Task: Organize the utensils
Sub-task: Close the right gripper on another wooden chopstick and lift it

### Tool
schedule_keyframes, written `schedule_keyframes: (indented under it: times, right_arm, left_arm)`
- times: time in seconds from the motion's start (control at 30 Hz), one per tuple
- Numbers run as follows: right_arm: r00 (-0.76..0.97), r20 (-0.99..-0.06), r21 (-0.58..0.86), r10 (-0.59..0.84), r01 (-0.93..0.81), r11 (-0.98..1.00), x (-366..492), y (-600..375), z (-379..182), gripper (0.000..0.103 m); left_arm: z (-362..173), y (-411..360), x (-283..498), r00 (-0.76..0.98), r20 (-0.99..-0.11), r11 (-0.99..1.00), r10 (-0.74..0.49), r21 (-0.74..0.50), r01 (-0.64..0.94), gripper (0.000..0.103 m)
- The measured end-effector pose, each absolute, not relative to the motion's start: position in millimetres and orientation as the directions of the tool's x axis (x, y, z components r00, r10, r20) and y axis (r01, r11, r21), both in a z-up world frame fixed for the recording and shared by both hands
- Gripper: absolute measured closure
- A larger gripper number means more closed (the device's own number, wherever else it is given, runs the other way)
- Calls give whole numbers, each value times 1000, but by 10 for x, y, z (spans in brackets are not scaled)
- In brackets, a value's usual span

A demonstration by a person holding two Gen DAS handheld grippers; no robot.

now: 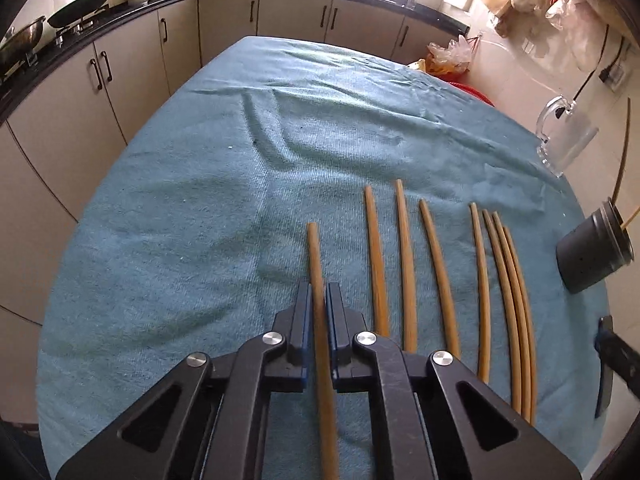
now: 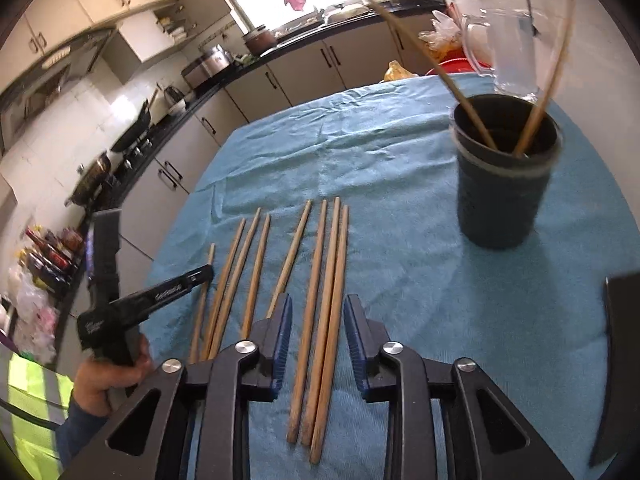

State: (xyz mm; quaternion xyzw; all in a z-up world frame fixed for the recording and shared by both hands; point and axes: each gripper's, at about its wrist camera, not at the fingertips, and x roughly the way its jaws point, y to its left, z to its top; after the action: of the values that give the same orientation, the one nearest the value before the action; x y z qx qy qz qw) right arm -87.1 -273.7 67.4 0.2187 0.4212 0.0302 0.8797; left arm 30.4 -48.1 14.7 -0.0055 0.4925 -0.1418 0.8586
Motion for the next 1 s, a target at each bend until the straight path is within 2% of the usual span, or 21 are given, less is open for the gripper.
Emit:
schedule_keyframes:
  times: [0.33,0.63,0.87,1.0]
  right_arm:
    - [522,-787,471,330,161,868,-149,-2645,383,87]
    - [465,-849,380,252,204,902,234,-2587,201,87]
    - [434,-880,302,194,194,933,401,-2550,133,88]
    - [421,-889,266,179,157,951,464,-2443,142,96]
  left_arm:
    - [151,-432,289,480,-840,958,-255,-151,244,95]
    - [153,-420,322,468,-840,953,-274,-172,249,95]
    - [162,-509,423,459,-851,954,-255,-143,265,95]
    - [158,-491,449,455,-841,946,-294,-187,265,97]
